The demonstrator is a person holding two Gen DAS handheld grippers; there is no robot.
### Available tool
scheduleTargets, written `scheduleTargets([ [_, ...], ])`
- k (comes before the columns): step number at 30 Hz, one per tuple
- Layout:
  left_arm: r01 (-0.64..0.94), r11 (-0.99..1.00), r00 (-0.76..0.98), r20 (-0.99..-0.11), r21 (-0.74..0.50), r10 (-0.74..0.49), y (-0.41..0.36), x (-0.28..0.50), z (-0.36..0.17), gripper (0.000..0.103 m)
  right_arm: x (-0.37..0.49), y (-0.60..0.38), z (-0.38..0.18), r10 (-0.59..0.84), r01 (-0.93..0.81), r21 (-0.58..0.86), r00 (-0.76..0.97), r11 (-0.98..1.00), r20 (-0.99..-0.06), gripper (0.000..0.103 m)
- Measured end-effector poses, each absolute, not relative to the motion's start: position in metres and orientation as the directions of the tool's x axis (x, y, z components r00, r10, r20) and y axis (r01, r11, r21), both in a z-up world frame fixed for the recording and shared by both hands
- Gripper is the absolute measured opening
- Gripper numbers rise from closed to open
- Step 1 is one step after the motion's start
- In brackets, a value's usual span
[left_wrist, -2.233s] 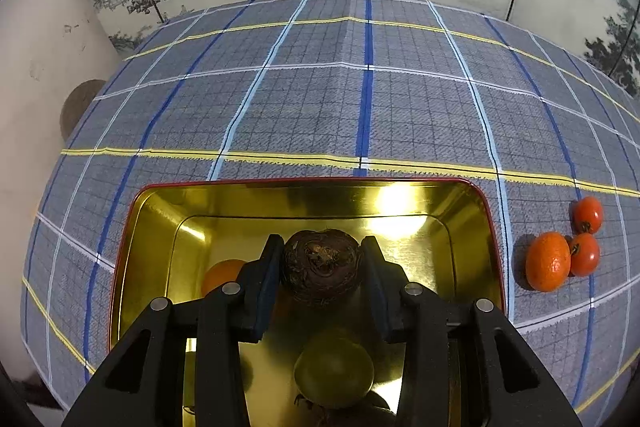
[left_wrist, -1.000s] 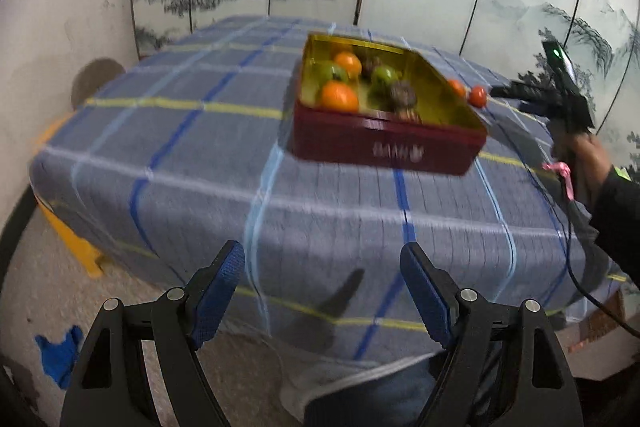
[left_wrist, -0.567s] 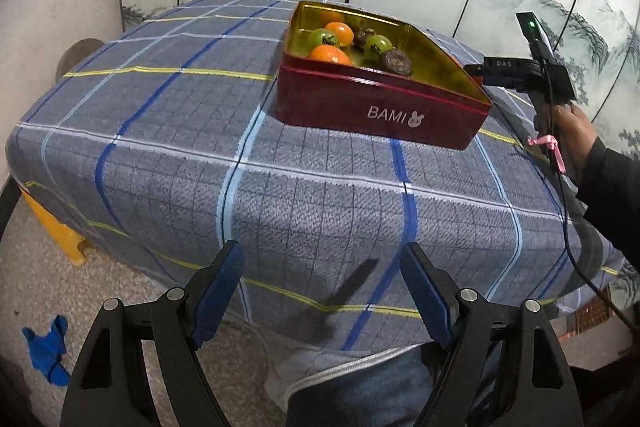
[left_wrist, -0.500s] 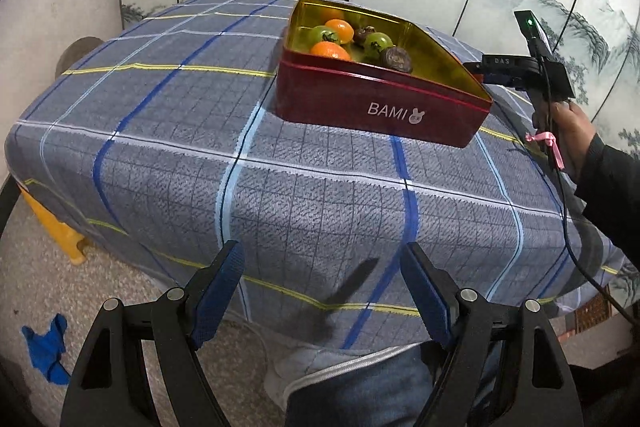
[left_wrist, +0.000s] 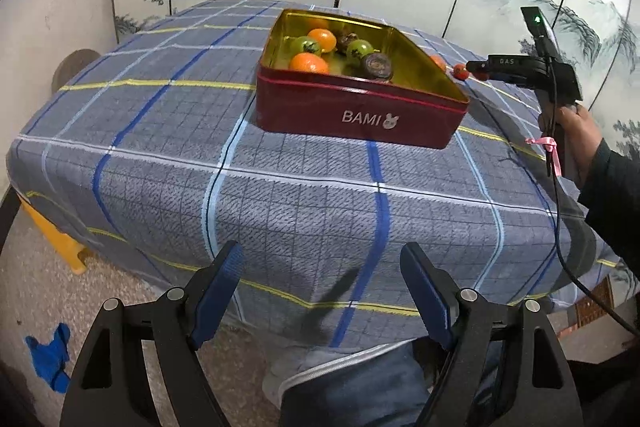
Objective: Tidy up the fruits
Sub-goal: 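Move the right tool to the large red tomato and grasp it, then carry the large red tomato with the right tool over the tin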
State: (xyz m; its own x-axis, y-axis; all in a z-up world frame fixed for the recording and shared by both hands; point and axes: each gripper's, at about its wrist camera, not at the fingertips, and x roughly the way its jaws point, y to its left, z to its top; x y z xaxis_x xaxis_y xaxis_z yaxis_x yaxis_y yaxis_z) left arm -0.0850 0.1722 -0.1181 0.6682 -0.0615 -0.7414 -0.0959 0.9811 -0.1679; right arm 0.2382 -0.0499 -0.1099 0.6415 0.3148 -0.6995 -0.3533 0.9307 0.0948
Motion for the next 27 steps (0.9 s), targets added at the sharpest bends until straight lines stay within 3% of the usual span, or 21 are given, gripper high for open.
scheduleTargets([
  [14, -0.113, 0.981, 0.713, -0.701, -0.155, -0.029, 0.164, -0.111, -0.098, 0.081, 0.196, -0.033, -0.032, 0.273, -0.328, 0.016, 0.759, 0.945, -0.591, 0.031],
  [27, -0.152, 0.973, 0.731, -0.682, -0.173, -0.007, 0.177, -0.130, -0.094, 0.081, 0.176, 0.024, -0.016, 0.292, -0.379, -0.030, 0.760, 0.925, -0.581, 0.032],
])
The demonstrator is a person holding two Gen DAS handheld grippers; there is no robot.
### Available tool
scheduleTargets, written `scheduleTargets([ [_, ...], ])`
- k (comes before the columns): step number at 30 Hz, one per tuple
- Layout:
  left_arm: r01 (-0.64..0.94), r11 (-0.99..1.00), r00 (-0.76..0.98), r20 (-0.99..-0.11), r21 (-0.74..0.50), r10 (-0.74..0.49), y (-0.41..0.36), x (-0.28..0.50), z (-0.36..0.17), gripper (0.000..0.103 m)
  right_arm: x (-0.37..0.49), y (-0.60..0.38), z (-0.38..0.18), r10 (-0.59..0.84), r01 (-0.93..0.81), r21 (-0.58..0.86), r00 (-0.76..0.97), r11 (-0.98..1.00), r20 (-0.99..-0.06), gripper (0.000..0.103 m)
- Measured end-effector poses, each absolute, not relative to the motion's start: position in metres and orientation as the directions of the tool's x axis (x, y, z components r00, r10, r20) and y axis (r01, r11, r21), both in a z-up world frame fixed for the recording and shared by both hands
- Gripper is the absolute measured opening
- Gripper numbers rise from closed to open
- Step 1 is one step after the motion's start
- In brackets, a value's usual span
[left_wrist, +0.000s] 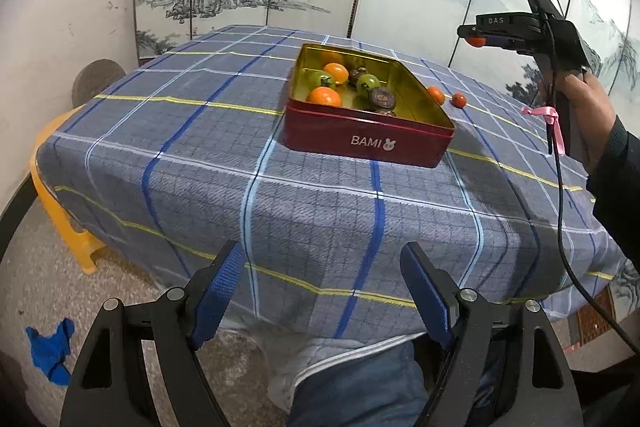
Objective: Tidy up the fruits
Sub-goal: 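Carry the large red tomato with the right tool over the tin, then open the right tool to drop the red tomato in the tin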
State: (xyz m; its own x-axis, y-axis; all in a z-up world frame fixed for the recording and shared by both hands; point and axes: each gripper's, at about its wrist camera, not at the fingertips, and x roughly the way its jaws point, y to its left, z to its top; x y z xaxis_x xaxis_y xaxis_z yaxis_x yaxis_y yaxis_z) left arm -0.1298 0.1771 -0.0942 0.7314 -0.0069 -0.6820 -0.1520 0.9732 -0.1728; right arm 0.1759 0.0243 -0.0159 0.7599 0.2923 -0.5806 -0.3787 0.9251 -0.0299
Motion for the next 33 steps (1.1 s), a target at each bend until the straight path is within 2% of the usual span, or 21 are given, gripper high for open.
scheduleTargets([
  [22, -0.224, 0.949, 0.722, -0.692, -0.223, 0.009, 0.206, -0.148, -0.107, 0.081, 0.151, 0.107, -0.032, 0.321, -0.483, -0.119, 0.726, 0.868, -0.609, 0.032],
  [29, -0.232, 0.944, 0.713, -0.701, -0.235, 0.000, 0.208, -0.148, -0.114, 0.081, 0.148, 0.107, -0.044, 0.330, -0.499, -0.100, 0.696, 0.861, -0.638, 0.032],
  [33, -0.236, 0.940, 0.709, -0.706, -0.245, -0.006, 0.210, -0.149, -0.119, 0.081, 0.141, 0.103, -0.058, 0.383, -0.536, -0.027, 0.637, 0.844, -0.669, 0.033],
])
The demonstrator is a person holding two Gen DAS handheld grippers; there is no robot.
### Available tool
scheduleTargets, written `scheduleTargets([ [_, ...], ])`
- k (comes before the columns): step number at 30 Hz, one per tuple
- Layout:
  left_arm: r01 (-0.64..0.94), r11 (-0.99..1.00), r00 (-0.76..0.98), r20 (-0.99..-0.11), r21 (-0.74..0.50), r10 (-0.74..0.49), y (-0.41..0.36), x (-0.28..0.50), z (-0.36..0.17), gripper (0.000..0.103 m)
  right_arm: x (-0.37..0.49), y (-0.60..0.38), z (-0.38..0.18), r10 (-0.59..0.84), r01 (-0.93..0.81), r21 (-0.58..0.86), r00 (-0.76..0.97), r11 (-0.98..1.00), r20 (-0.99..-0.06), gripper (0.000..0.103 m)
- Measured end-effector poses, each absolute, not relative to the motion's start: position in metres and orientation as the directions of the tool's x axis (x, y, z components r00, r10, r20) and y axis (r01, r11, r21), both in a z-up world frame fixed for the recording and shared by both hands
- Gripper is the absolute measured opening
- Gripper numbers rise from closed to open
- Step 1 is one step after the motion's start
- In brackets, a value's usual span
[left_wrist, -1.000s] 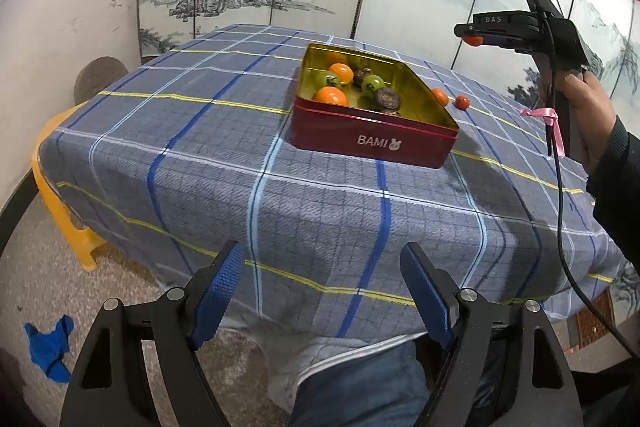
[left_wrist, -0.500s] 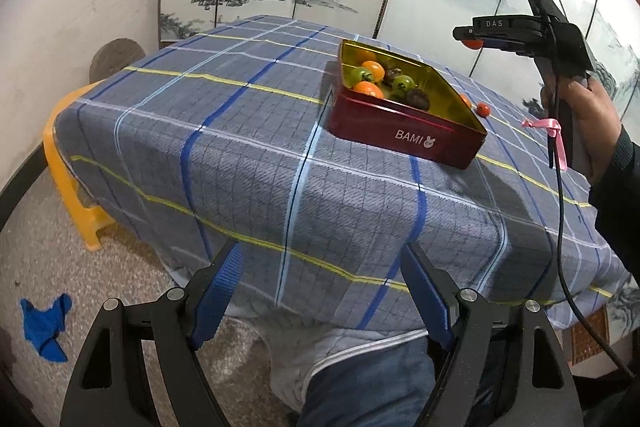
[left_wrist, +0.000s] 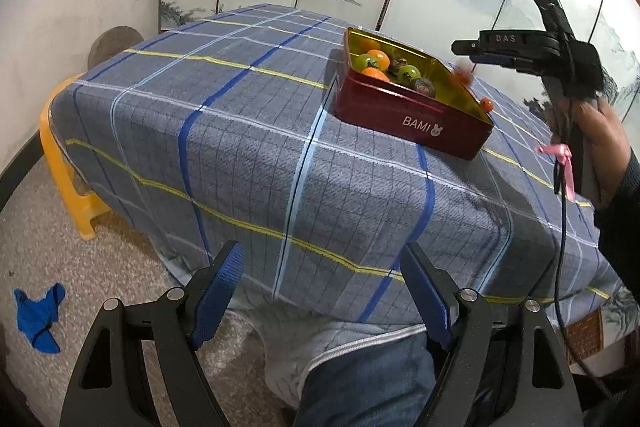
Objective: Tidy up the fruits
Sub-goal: 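Open the right tool to drop the red tomato in the tin, then move the left tool down to the mandarin on the cloth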
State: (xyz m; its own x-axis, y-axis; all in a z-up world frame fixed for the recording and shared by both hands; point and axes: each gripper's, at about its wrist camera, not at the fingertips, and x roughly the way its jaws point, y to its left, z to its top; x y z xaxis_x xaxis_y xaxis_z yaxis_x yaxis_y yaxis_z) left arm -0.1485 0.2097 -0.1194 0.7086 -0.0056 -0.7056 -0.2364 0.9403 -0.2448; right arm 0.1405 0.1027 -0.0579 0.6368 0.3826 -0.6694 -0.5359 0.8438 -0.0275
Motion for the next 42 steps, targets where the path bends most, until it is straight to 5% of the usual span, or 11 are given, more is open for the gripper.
scheduleTargets([
  [7, -0.235, 0.941, 0.708, -0.706, -0.244, -0.006, 0.210, -0.149, -0.121, 0.081, 0.125, 0.127, -0.076, 0.434, -0.610, -0.002, 0.566, 0.792, -0.701, 0.032],
  [17, -0.252, 0.937, 0.707, -0.707, -0.240, 0.010, 0.215, -0.148, -0.122, 0.081, 0.133, 0.090, -0.047, 0.454, -0.569, 0.023, 0.631, 0.822, -0.630, 0.033],
  [18, -0.252, 0.939, 0.709, -0.705, -0.234, 0.014, 0.215, -0.148, -0.121, 0.081, 0.132, 0.081, -0.046, 0.446, -0.554, 0.020, 0.648, 0.833, -0.618, 0.035],
  [22, -0.254, 0.947, 0.723, -0.689, -0.196, 0.051, 0.216, -0.144, -0.110, 0.081, 0.137, 0.030, -0.053, 0.404, -0.463, 0.052, 0.708, 0.885, -0.579, 0.072],
  [28, -0.194, 0.970, 0.780, -0.623, -0.145, 0.063, 0.205, -0.114, -0.069, 0.081, 0.166, -0.086, -0.080, 0.258, -0.228, 0.127, 0.759, 0.965, -0.598, 0.097],
  [35, 0.028, 0.992, 0.845, -0.527, -0.120, -0.087, 0.130, -0.028, -0.001, 0.081, 0.190, -0.213, -0.100, 0.100, 0.042, 0.222, 0.800, 0.974, -0.591, 0.103],
  [42, 0.150, 0.978, 0.795, -0.570, -0.147, -0.207, 0.046, 0.083, -0.002, 0.081, 0.201, -0.279, -0.121, 0.069, 0.164, 0.323, 0.793, 0.932, -0.605, 0.103],
])
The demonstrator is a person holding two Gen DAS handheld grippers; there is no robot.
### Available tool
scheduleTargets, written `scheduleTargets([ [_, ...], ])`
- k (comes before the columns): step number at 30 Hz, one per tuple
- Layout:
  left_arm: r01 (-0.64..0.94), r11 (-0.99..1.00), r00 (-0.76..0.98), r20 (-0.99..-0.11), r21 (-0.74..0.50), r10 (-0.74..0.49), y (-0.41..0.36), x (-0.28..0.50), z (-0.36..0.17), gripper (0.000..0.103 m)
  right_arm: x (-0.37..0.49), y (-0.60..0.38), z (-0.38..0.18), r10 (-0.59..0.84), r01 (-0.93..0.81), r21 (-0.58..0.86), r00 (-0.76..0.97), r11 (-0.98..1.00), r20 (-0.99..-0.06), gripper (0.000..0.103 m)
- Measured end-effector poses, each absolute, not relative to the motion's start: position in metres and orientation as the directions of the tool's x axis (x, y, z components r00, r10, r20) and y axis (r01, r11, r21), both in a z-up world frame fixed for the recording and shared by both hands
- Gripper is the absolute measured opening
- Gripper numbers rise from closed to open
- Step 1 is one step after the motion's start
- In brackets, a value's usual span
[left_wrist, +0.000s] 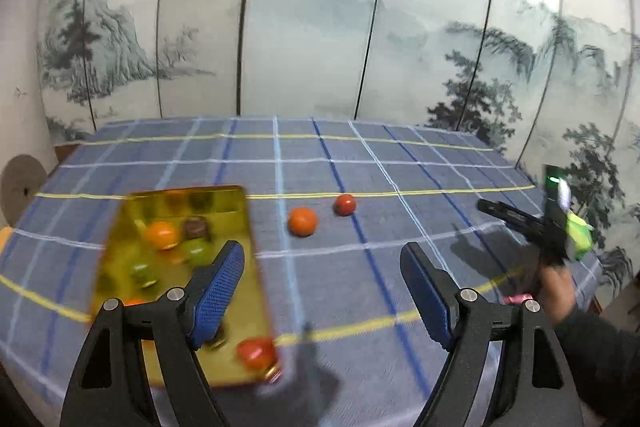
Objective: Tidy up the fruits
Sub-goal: 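Move the left tool down to the mandarin on the cloth, then close the left tool on the mandarin and lift it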
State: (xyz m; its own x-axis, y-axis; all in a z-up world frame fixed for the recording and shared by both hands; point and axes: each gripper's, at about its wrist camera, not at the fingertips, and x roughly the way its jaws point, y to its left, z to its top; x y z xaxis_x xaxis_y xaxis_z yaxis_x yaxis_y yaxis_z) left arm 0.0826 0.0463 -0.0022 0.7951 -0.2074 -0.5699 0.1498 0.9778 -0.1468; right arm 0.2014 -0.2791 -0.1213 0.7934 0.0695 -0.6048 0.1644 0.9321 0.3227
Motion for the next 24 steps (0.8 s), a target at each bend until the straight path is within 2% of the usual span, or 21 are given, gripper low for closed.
scheduleTargets([
  [4, 0.121, 0.983, 0.760, -0.624, -0.138, -0.182, 0.017, 0.142, -0.028, 0.077, 0.197, -0.295, -0.126, 0.119, 0.166, 0.417, 0.809, 0.894, -0.575, 0.103],
  [5, 0.118, 0.983, 0.749, -0.637, -0.143, -0.182, 0.011, 0.154, -0.034, 0.071, 0.196, -0.298, -0.127, 0.123, 0.170, 0.431, 0.810, 0.886, -0.574, 0.103],
  [9, 0.041, 0.994, 0.708, -0.699, -0.103, -0.102, 0.000, 0.203, -0.067, 0.060, 0.201, -0.310, -0.138, 0.158, 0.197, 0.496, 0.795, 0.846, -0.585, 0.103],
  [12, -0.030, 0.992, 0.658, -0.750, -0.125, -0.074, 0.004, 0.233, -0.089, 0.055, 0.198, -0.308, -0.137, 0.168, 0.182, 0.506, 0.804, 0.844, -0.570, 0.103],
  [18, -0.127, 0.991, 0.617, -0.785, -0.033, 0.053, 0.005, 0.267, -0.107, 0.052, 0.198, -0.306, -0.136, 0.187, 0.157, 0.512, 0.809, 0.845, -0.557, 0.103],
  [20, -0.147, 0.988, 0.585, -0.809, -0.043, 0.052, 0.010, 0.271, -0.116, 0.038, 0.197, -0.306, -0.136, 0.194, 0.150, 0.516, 0.810, 0.844, -0.553, 0.103],
  [24, -0.143, 0.989, 0.579, -0.814, -0.045, 0.046, 0.009, 0.274, -0.120, 0.036, 0.199, -0.305, -0.135, 0.200, 0.141, 0.515, 0.811, 0.846, -0.550, 0.103],
])
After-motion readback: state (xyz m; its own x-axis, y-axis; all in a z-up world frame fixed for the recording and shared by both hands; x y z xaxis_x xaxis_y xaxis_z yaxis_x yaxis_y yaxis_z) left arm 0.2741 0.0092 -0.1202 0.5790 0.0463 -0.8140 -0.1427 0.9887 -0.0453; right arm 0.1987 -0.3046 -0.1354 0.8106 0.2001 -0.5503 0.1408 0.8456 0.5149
